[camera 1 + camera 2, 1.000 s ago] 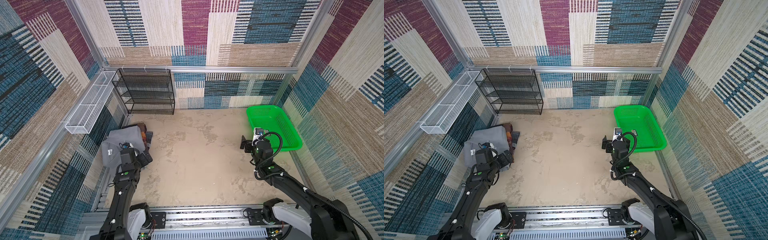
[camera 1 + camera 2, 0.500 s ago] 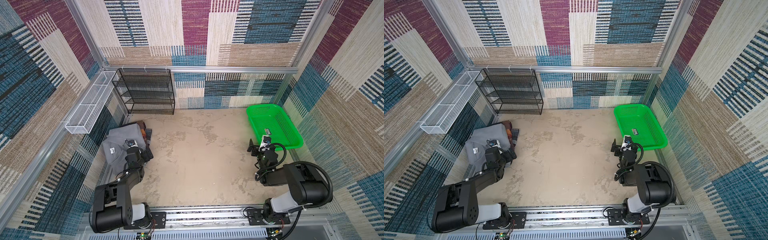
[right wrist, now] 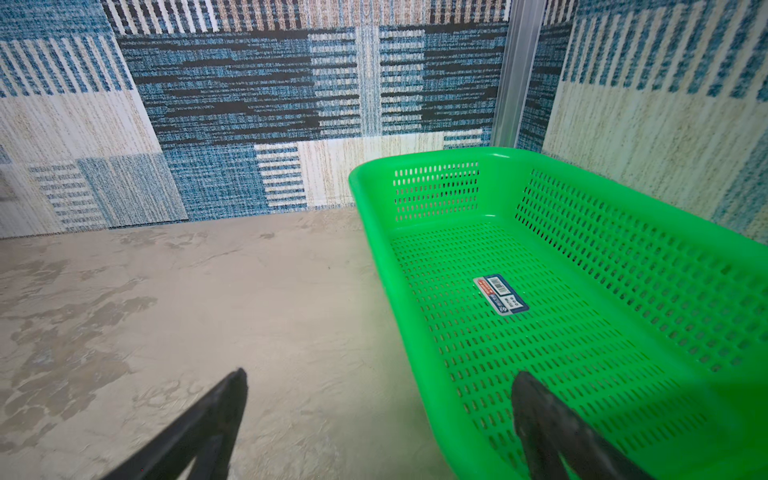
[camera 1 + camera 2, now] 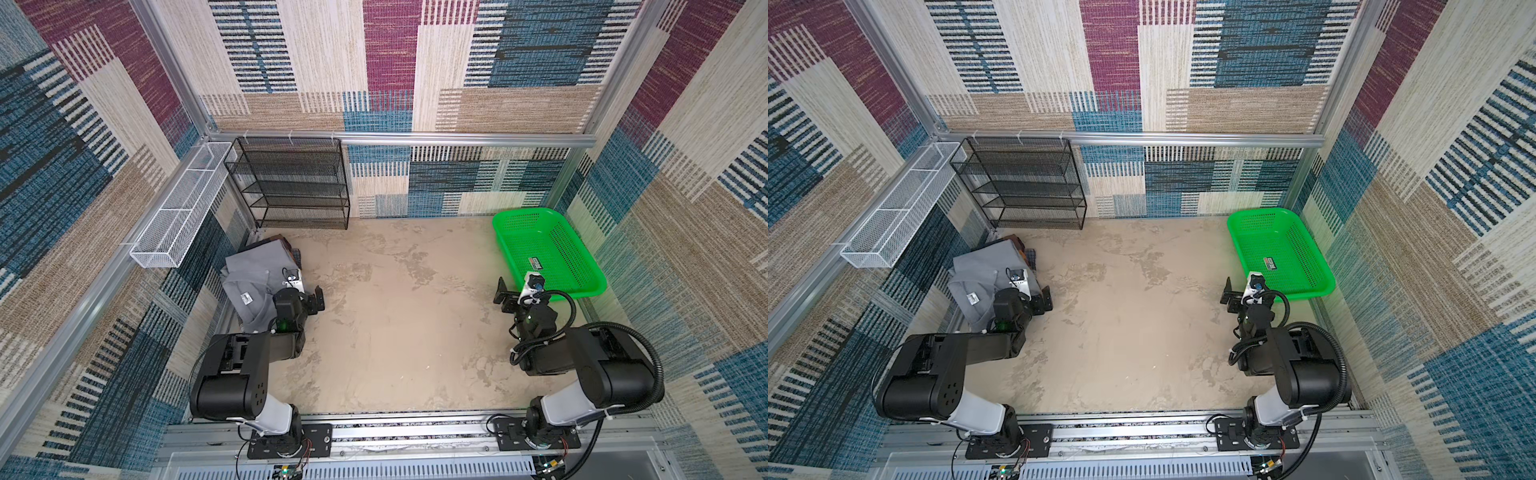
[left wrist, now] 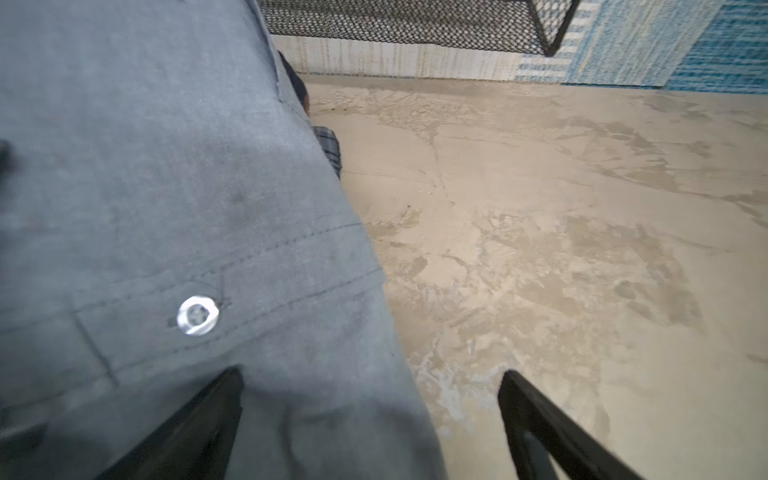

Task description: Fold and stack the long sleeve shirts

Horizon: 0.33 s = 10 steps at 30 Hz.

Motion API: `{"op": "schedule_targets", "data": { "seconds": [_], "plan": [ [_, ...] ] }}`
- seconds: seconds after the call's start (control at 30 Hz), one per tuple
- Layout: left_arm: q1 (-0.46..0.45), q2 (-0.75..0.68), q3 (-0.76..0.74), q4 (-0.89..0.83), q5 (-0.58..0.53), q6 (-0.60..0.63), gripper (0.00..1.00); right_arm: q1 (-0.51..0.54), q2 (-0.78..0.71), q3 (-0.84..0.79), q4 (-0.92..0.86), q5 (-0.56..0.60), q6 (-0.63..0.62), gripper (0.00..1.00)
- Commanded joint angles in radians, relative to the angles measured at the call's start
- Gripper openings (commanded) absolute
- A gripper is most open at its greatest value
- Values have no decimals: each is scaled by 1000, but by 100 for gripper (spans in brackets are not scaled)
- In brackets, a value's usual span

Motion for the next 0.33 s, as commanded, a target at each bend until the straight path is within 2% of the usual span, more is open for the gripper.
{"op": "schedule_targets", "data": {
  "seconds": [0.0,0.3],
  "plan": [
    [-3,6,-10,67,-59,28,99,2,-2,3,41,4,11,100],
    [-9,5,-8,65,-68,31,99,2,-2,3,38,-3,8,100]
  ]
}}
